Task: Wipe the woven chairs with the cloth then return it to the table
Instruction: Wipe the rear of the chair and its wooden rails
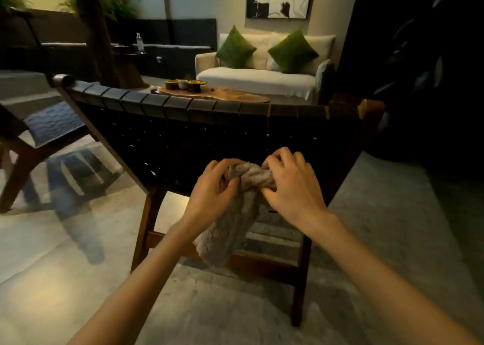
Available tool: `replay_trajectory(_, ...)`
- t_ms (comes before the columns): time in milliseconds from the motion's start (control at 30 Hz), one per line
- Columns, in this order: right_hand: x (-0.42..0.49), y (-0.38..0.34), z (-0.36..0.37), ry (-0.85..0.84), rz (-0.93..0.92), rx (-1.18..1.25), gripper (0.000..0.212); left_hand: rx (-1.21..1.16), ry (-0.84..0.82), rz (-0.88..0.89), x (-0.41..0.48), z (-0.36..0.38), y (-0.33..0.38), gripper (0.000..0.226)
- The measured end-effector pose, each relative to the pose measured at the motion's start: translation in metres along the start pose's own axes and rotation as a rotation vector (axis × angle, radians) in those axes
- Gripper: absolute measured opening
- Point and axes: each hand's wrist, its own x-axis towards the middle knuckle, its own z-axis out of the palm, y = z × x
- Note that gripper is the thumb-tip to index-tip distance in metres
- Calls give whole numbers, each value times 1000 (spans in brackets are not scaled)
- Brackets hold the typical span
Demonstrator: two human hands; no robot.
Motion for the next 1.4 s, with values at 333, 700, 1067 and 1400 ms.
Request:
replay_trajectory(333, -45, 82, 57, -322, 195, 278, 47, -38, -316, 26, -4, 94, -31, 11)
replay_trajectory(700, -48, 91, 113, -473, 314, 414, 39, -477, -378, -729, -13, 160, -47, 10)
replay_trajectory(1067, -55, 110, 182, -257, 253, 399, 35, -1174, -357, -975, -7, 187, -75, 20)
replay_trajectory(1400, -48, 105, 136, 230, 453, 780, 26, -736, -203, -446, 20, 165, -60, 33)
